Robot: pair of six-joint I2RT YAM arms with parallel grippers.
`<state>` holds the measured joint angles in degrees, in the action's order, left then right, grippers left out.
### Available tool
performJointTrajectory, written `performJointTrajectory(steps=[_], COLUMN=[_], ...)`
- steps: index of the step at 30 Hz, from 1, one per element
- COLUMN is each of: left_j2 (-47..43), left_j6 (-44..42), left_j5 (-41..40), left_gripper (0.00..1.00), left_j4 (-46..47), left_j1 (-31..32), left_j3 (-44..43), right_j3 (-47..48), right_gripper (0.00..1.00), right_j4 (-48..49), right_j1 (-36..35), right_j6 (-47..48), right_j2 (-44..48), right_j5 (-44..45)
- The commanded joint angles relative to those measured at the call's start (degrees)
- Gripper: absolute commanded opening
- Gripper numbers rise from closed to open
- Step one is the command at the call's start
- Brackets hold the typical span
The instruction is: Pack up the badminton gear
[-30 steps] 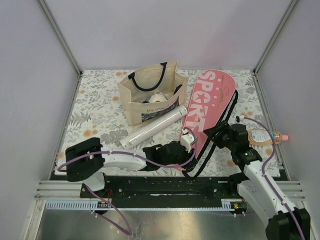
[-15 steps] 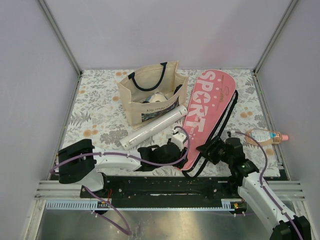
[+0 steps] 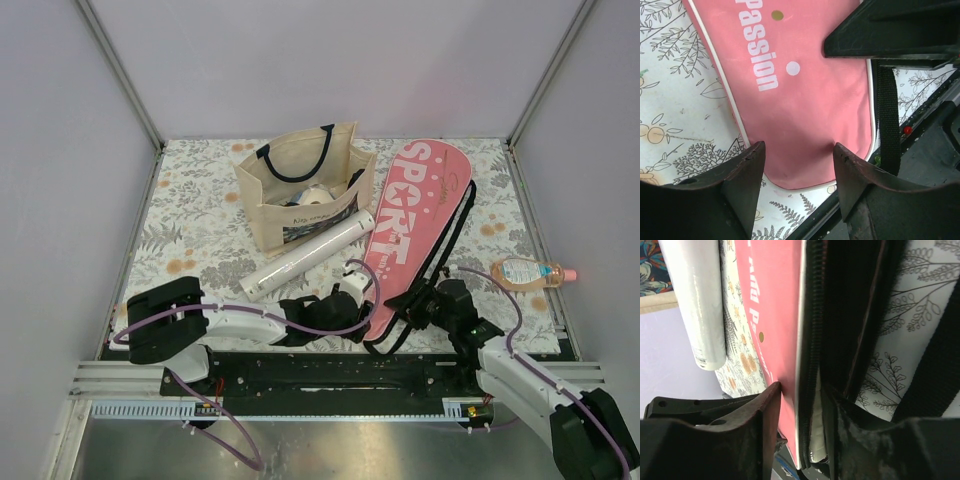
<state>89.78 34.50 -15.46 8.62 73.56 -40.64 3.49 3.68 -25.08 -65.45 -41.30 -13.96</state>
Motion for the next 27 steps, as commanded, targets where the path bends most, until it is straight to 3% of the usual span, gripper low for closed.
performJointTrajectory(steps=[1,8,11,13,17,21,27], left_j2=[0.40,-0.04,-0.22,-0.22,-1.09,-3.28,-9.78], left_j6=[0.57,1.00,1.18,1.27,1.71,1.01,-5.13], left_j5=[2.45,5.18,4.92,4.22,3.42,1.67,-4.83], left_gripper=[0.60,0.61,0.61,0.61,0.61,0.62,0.64], left_j4=[6.31,10.01,9.49,8.52,7.90,6.59,-0.87], left_j1=[0.00,0.09,0.09,0.09,0.09,0.09,0.00], left_j3=[1.09,2.23,2.15,1.88,2.15,2.06,-0.66], right_j3=[-2.25,-3.31,-2.96,-1.21,4.76,10.56,21.37], right_gripper=[0.39,0.17,0.15,0.25,0.57,0.68,0.75], right_j4=[7.39,4.32,1.08,-3.31,-16.83,-24.06,-25.39], right_j1=[-0.41,-0.41,-0.41,-0.49,-0.41,-0.41,1.25], right_j6=[-2.66,-3.28,-3.37,-3.11,-2.75,0.31,17.79], right_j2=[0.86,6.05,7.81,9.21,12.46,15.72,10.47], right_j5=[4.63,8.59,9.29,10.08,12.98,19.65,34.78])
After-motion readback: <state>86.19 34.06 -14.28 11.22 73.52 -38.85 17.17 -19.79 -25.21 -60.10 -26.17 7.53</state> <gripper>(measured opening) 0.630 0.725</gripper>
